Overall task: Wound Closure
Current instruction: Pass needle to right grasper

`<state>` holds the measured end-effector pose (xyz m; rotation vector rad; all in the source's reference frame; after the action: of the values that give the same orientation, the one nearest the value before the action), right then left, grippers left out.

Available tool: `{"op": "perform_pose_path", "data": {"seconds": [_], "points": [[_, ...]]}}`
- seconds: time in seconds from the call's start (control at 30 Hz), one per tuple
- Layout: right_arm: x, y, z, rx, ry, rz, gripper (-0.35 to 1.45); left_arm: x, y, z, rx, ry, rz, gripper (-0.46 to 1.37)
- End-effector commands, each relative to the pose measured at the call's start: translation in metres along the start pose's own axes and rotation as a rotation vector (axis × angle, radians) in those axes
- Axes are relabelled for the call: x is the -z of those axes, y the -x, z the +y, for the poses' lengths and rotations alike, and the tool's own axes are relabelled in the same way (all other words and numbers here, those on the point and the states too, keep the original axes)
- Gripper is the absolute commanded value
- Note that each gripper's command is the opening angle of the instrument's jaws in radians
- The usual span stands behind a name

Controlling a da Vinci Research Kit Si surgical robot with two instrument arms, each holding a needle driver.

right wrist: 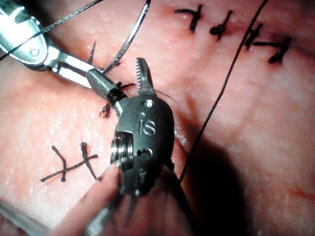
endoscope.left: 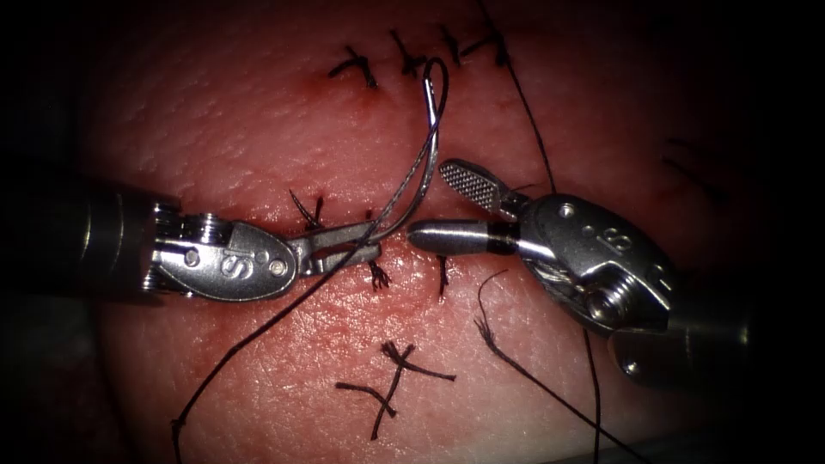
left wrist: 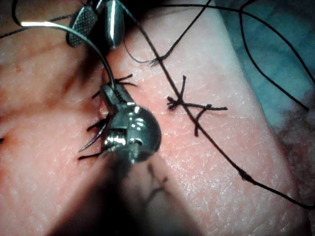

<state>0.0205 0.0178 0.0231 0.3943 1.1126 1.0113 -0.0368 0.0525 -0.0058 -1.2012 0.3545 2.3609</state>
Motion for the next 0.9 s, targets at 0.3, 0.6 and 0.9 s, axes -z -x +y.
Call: {"op": "perform_pose_path", "data": {"seconds": [0.3, 0.6, 0.9], "points": [[-0.0007, -0.0003, -0.0002, -0.017, 0.0, 0.014, 1.04, -0.0004, -0.0001, 0.0004, -0.001, 0.004, 0.004, -0.35], [-0.0013, -0.0005, -0.0004, -0.042, 0.002, 0.016, 0.79, -0.0004, -0.0001, 0.0006, -0.004, 0.008, 0.009, -0.35], [-0.0014, -0.0006, -0.0006, -0.042, -0.005, 0.025, -0.35, -0.0004, -0.0002, 0.0008, -0.005, 0.009, 0.012, -0.35]]}}
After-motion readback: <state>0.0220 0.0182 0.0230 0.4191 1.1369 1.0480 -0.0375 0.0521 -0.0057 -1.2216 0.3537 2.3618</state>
